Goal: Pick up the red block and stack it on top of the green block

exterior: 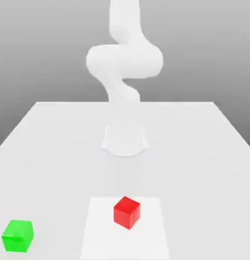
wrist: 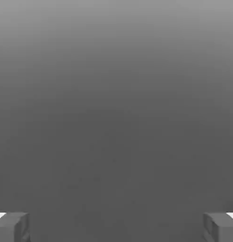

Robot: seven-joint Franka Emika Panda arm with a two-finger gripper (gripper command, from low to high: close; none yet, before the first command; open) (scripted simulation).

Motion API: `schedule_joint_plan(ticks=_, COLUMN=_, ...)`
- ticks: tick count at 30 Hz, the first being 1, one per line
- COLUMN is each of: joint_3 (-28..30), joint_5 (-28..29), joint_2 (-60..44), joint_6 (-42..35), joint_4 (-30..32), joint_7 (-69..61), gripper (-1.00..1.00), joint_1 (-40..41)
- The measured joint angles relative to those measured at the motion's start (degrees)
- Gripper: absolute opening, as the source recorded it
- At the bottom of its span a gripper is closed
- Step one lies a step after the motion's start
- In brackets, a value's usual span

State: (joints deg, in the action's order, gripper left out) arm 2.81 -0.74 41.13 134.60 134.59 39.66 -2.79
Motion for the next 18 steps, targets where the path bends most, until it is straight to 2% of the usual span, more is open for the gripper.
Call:
schedule_joint_plan(ticks=9, joint_3=8.8, joint_5=-3.5, joint_2=-19.8, joint_6=11.3, joint_4=11.1, joint_7=-25.5, gripper=0.00, joint_1=-9.4)
schedule_joint_plan(ticks=14, joint_3=11.2, joint_5=-4.4, joint_2=-30.2, joint_6=17.4, joint_4=17.0, joint_7=-38.4, gripper=0.00, joint_1=-12.5)
schedule_joint_plan(ticks=18, joint_3=11.6, joint_5=-2.5, joint_2=-38.0, joint_6=22.4, joint_4=21.8, joint_7=-46.8, gripper=0.00, joint_1=-13.1)
